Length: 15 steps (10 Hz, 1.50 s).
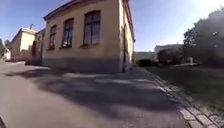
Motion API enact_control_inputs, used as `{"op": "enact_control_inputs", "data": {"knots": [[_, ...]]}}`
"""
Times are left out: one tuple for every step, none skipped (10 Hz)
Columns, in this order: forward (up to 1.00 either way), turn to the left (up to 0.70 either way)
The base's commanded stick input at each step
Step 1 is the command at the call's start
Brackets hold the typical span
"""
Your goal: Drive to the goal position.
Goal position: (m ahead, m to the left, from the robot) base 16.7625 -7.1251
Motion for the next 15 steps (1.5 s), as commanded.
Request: {"op": "enact_control_inputs", "data": {"knots": [[0.7, 0.0], [0.7, 0.0], [0.7, 0.0], [0.7, -0.07], [0.7, -0.27], [0.7, -0.35], [0.7, -0.35], [0.7, -0.35], [0.7, -0.35], [0.7, -0.35], [0.7, -0.35], [0.7, -0.35], [0.7, -0.35], [0.7, -0.35], [0.7, -0.35]]}}
